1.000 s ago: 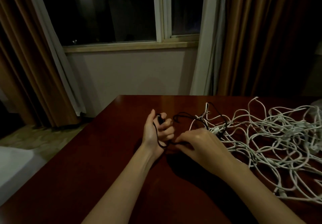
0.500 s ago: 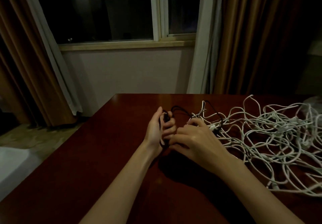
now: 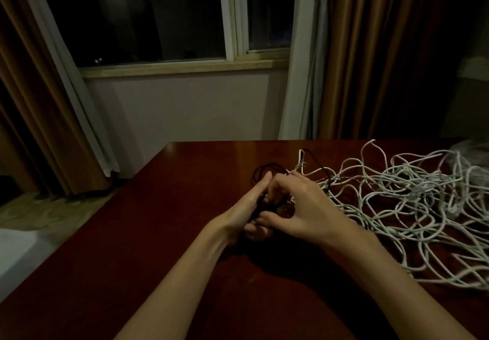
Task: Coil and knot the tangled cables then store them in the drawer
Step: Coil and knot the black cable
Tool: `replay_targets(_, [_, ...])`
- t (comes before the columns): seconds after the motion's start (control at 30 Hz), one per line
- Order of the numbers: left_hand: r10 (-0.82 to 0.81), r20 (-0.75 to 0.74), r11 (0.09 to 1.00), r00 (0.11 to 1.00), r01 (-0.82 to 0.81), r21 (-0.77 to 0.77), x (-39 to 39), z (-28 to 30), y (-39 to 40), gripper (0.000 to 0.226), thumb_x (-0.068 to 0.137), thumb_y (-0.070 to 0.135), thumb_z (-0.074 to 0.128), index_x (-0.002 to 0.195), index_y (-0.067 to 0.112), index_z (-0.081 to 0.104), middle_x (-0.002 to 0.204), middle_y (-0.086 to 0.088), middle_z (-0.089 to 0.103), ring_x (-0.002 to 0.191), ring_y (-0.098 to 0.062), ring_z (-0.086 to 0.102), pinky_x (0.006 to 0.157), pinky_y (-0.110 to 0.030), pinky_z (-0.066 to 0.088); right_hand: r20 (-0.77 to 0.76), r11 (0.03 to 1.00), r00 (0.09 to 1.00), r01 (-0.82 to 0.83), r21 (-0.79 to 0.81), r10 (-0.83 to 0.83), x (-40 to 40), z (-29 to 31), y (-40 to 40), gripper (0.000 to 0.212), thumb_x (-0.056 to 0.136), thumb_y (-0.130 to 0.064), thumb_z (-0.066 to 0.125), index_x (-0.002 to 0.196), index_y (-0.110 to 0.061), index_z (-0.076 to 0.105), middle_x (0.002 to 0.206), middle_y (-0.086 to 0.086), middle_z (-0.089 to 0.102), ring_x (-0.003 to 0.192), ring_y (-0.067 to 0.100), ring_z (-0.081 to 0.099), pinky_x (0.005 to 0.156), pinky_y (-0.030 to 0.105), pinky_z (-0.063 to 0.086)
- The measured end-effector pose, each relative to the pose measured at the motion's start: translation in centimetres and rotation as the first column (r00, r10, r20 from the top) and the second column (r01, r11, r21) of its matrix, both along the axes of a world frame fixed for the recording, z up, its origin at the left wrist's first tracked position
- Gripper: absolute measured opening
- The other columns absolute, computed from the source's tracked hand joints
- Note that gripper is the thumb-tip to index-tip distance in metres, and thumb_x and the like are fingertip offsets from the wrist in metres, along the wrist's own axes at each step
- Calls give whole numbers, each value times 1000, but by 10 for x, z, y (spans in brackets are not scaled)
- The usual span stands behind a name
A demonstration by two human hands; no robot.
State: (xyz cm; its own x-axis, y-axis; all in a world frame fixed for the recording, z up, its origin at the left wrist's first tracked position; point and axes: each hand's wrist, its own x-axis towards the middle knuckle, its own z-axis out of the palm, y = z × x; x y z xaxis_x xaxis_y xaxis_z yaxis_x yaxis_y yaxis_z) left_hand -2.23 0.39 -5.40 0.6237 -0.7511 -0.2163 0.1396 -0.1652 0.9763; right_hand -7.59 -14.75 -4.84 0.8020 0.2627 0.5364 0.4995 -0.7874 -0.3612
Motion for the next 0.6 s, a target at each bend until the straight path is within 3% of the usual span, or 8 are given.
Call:
replay_targets(0.1, [-101, -158, 994, 982, 92, -61, 4, -4, 1, 60, 83, 74, 39, 63, 18, 47, 48, 7, 25, 30, -2, 20, 34, -15, 14, 21, 1000, 999, 24, 7, -24, 0, 2, -13, 21, 82, -35, 70, 96, -29, 56, 88, -22, 52, 92, -10, 46, 119, 38, 12])
replay_targets(0.2, [-268, -250, 962, 930, 246, -114, 3, -5, 0, 48, 85, 65, 50, 68, 21, 49, 47, 9, 28, 29, 1, 22, 32, -13, 13, 62, 999, 997, 47, -9, -47, -1, 5, -25, 29, 80, -52, 55, 94, -28, 62, 99, -23, 54, 106, -12, 43, 118, 38, 1])
replay_targets(0.3, [-389, -310, 917, 868, 331, -224, 7, -3, 4, 38, 84, 46, 67, 73, 18, 44, 47, 10, 35, 29, 3, 29, 31, -11, 18, 25, 988, 996, 76, 133, -80, -3, 7, -35, 43, 77, -59, 44, 86, -24, 69, 109, -17, 58, 114, -20, 40, 117, 26, -4])
replay_targets(0.37, [-402, -250, 903, 881, 336, -269, 8, -2, 6, 38, 84, 37, 71, 72, 17, 41, 46, 10, 37, 29, 3, 30, 32, -11, 16, 8, 974, 999, 49, 222, -52, -5, 7, -32, 36, 77, -55, 49, 81, -24, 68, 103, -17, 63, 111, -16, 48, 115, 14, 5])
replay_targets(0.43, [-375, -226, 901, 899, 295, -318, 8, -1, 6, 30, 82, 31, 73, 70, 18, 49, 46, 11, 37, 29, 3, 29, 33, -11, 16, 6, 961, 1000, 22, 277, -25, -6, 7, -26, 25, 79, -46, 60, 82, -22, 66, 91, -13, 67, 98, -2, 60, 102, 8, 30])
replay_targets(0.5, [-325, -242, 904, 914, 225, -365, 7, -1, 6, 26, 79, 26, 77, 73, 18, 53, 46, 11, 37, 29, 3, 29, 32, -10, 20, -10, 942, 1000, 1, 335, 2, -8, 10, -24, 16, 82, -32, 70, 87, -18, 66, 87, -9, 67, 89, 5, 63, 84, 15, 47])
replay_targets(0.6, [-232, -210, 916, 950, 141, -375, 5, 1, 3, 26, 82, 27, 74, 71, 20, 52, 46, 11, 33, 30, 1, 26, 34, -12, 18, -10, 910, 1000, -18, 415, 25, -9, 15, -22, 6, 84, -19, 72, 89, -15, 70, 84, -6, 69, 84, 7, 66, 75, 24, 54])
